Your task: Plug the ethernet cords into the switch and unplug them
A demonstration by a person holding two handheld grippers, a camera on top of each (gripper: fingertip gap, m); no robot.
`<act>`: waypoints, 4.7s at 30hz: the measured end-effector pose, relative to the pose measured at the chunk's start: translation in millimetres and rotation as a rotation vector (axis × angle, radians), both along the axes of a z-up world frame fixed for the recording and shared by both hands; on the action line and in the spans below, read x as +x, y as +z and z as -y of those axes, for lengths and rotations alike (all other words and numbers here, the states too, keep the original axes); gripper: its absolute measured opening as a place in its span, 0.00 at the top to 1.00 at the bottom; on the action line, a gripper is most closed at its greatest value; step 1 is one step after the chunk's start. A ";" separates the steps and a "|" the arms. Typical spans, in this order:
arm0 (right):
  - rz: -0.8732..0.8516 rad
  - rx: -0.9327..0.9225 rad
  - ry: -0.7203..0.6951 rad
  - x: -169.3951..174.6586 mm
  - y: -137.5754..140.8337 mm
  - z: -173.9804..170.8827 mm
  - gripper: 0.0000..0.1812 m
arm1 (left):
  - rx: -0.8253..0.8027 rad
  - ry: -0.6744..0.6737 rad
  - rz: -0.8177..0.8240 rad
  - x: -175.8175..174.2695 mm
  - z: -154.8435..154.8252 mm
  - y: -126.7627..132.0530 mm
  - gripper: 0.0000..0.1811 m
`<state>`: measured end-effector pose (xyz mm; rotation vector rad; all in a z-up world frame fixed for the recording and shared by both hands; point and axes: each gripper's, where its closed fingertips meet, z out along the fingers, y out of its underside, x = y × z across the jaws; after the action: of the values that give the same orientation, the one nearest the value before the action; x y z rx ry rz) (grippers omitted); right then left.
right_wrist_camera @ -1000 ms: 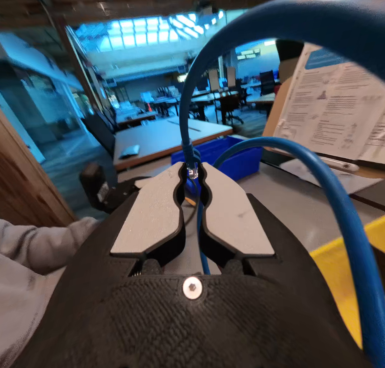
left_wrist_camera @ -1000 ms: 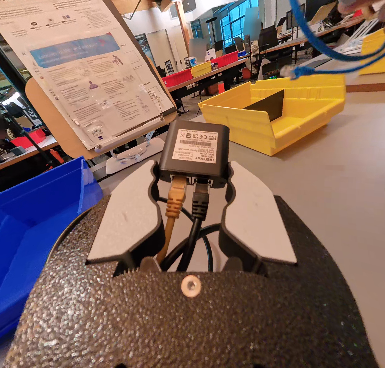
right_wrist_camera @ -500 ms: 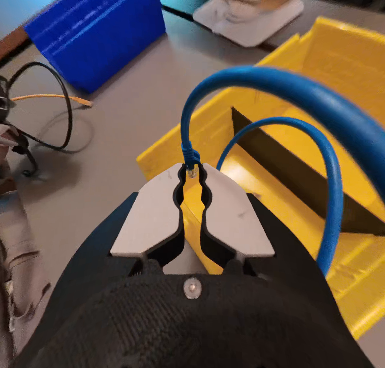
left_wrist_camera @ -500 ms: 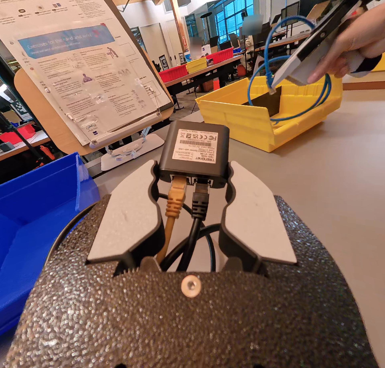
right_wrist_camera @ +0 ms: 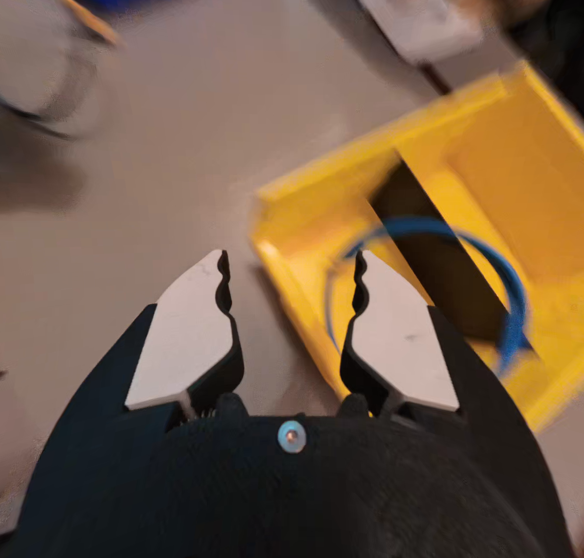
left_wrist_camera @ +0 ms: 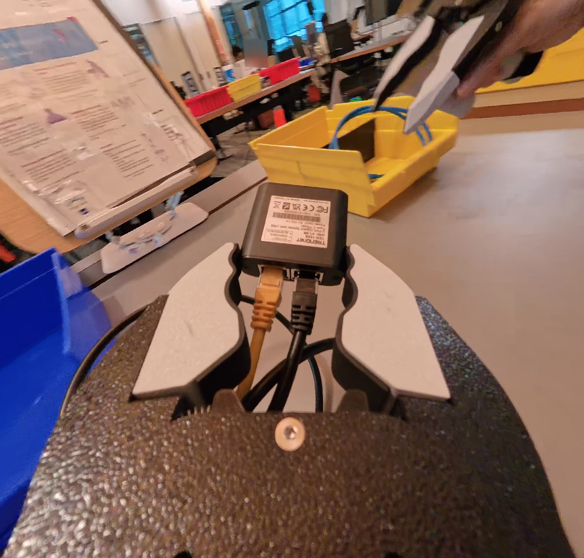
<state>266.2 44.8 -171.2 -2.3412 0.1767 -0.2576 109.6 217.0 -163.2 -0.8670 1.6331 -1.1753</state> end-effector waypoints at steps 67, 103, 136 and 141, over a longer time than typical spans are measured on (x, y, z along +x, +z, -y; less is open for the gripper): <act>-1.102 0.380 0.638 -253.7 -23.0 -101.0 0.86 | 0.637 -0.861 -0.164 -83.1 89.1 -49.6 0.66; -0.717 1.159 0.380 -181.7 84.5 -109.6 0.72 | 0.043 -0.343 0.226 -33.5 52.6 53.1 0.69; 0.829 0.779 0.025 -168.3 65.4 -118.7 0.68 | -1.237 -0.683 -0.519 -30.2 55.8 47.8 0.75; 0.824 0.770 0.034 -174.4 54.5 -127.8 0.68 | -1.383 -0.698 -0.526 -24.0 52.3 40.2 0.87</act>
<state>91.8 172.6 -116.7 -1.3400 -0.1528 -0.9234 85.6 164.7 -123.0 -1.5601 1.3675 -2.8941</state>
